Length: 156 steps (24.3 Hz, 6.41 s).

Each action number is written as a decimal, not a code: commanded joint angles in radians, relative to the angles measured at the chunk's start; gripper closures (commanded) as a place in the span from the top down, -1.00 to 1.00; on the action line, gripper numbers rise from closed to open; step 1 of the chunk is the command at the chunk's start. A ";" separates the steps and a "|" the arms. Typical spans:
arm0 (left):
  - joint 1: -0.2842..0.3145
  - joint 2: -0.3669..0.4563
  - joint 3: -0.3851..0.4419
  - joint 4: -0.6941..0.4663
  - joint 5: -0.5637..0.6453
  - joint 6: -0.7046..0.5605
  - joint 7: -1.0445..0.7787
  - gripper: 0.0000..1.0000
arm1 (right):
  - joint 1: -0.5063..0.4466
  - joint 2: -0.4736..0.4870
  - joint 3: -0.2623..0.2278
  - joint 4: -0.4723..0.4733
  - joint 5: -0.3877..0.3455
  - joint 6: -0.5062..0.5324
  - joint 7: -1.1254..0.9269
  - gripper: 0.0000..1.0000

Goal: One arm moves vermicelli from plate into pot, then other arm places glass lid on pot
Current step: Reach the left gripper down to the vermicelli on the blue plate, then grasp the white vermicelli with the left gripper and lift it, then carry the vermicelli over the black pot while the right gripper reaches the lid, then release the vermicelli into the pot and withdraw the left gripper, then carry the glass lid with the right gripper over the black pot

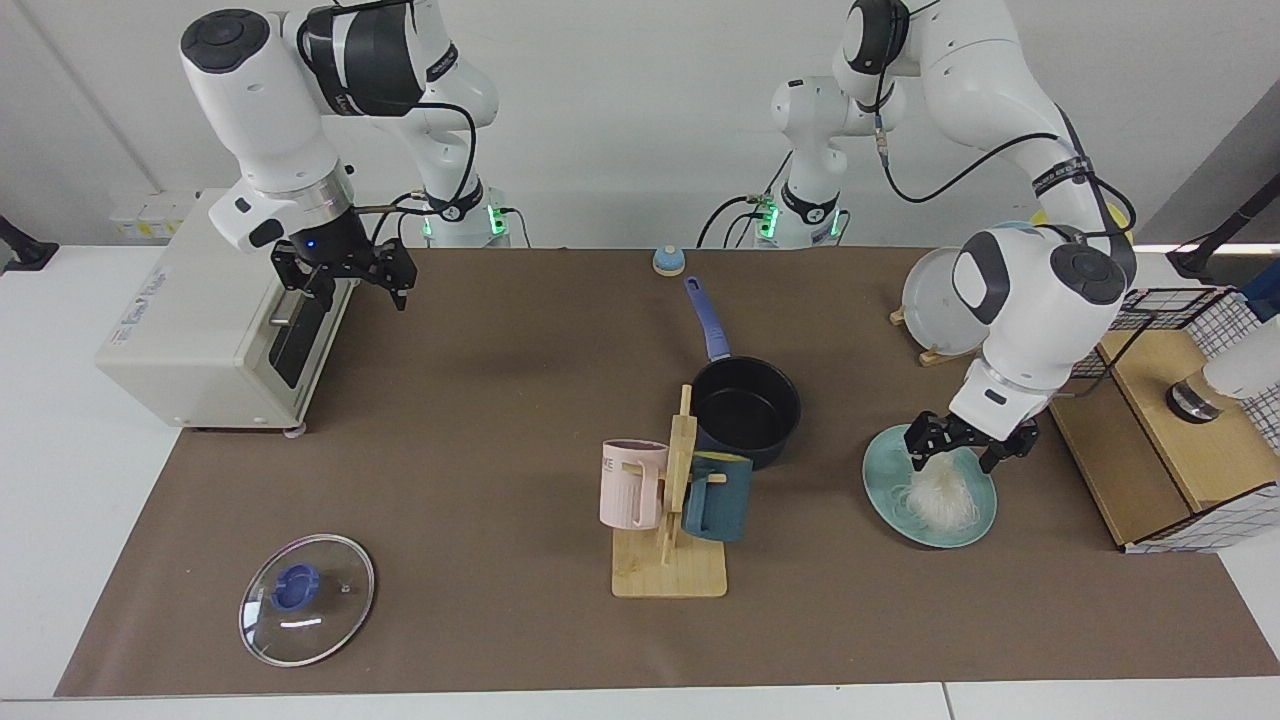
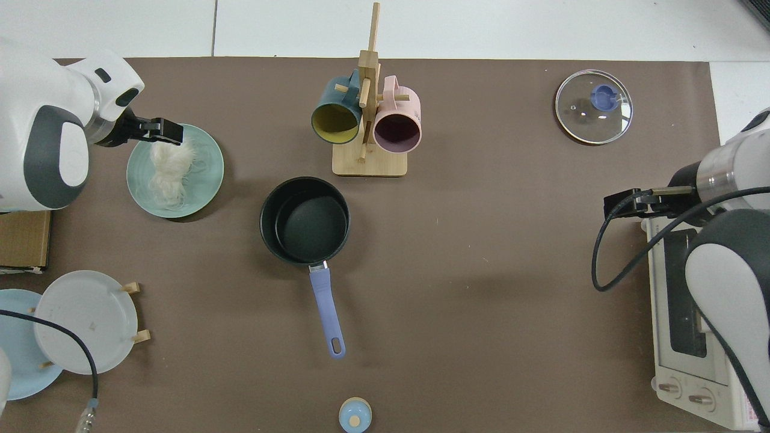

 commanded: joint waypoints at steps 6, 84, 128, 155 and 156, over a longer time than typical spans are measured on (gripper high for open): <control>-0.003 0.043 0.008 -0.055 -0.012 0.051 -0.047 1.00 | -0.011 -0.008 0.003 0.002 0.008 -0.018 -0.016 0.98; -0.086 -0.186 -0.272 -0.266 -0.009 -0.044 -0.584 -1.00 | -0.036 0.377 -0.013 0.481 0.005 -0.031 -0.011 0.98; -0.056 -0.249 -0.090 -0.291 0.039 0.005 -0.240 1.00 | -0.134 0.962 -0.010 0.774 0.011 0.414 -0.137 0.98; -0.058 -0.428 0.108 -0.116 0.037 -0.406 -0.014 1.00 | -0.143 0.927 -0.012 0.760 0.008 0.431 -0.238 -1.00; -0.058 -0.437 0.107 -0.128 0.036 -0.417 -0.036 1.00 | -0.134 0.905 -0.012 0.760 0.008 0.407 -0.238 -1.00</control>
